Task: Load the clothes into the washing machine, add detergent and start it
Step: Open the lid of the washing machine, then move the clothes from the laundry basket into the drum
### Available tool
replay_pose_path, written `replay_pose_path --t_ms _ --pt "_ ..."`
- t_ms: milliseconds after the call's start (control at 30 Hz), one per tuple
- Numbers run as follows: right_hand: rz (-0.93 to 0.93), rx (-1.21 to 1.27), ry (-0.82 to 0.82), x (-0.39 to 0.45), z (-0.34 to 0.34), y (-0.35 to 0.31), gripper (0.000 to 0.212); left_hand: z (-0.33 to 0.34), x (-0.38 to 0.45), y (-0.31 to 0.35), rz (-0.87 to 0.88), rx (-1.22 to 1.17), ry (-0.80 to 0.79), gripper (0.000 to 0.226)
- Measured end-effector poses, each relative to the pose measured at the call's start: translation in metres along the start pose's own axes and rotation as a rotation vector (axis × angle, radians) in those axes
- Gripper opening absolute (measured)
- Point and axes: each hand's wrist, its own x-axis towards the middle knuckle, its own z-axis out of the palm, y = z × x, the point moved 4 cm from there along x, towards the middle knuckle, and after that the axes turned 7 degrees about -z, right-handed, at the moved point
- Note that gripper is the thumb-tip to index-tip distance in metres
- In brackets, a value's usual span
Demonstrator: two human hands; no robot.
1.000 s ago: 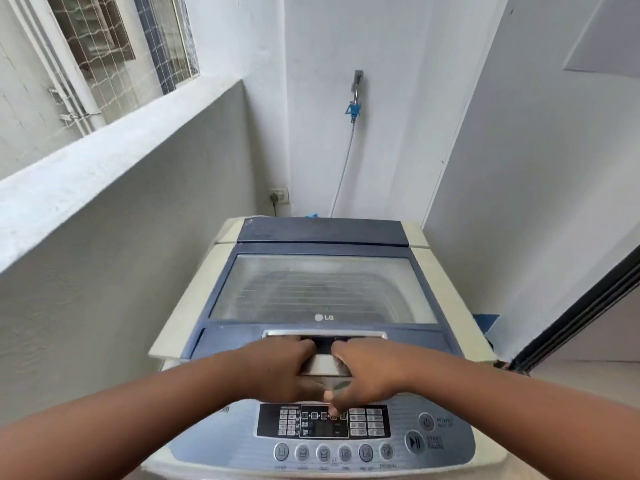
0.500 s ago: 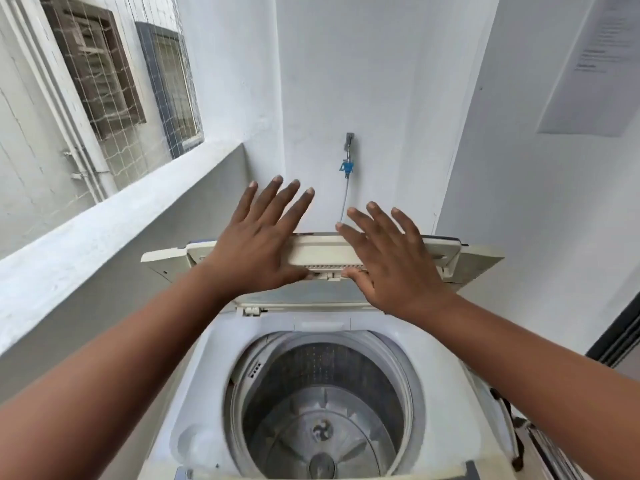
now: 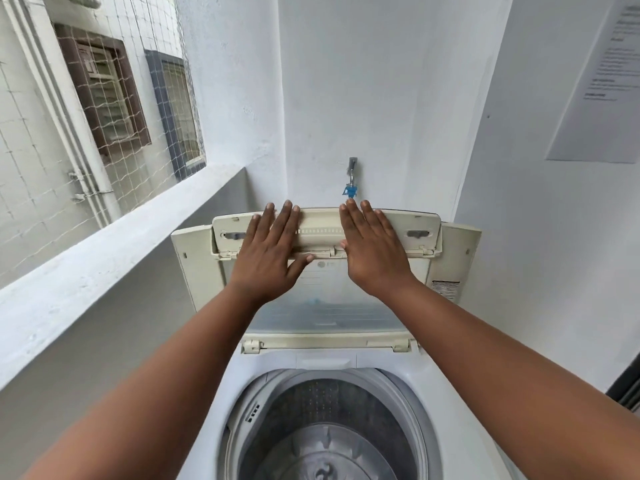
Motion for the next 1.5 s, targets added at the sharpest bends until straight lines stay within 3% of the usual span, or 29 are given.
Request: replay_pose_path --t_ms 167,600,900,1067,1300,1500 --pt "0.034 0.051 -0.068 0.024 0.020 0.009 0.059 0.022 0.031 -0.007 -0.075 0.000 -0.099 0.090" --pt "0.053 0.080 0.004 0.024 0.028 0.009 0.060 0.039 0.032 0.000 -0.124 -0.081 0.000 0.088" --pt "0.077 0.093 -0.267 0.014 -0.005 0.006 0.066 0.018 0.020 0.002 -0.062 0.036 -0.033 0.095" --pt "0.166 0.098 -0.259 -0.020 -0.023 0.000 0.066 0.001 -0.008 0.005 -0.009 0.069 -0.022 0.095" --pt "0.136 0.078 -0.342 -0.085 -0.042 0.000 0.061 -0.002 -0.052 0.042 0.072 0.071 -0.090 0.086" --pt "0.089 0.033 -0.331 -0.140 -0.089 0.055 0.057 -0.013 -0.067 0.115 0.032 0.044 -0.156 0.096"
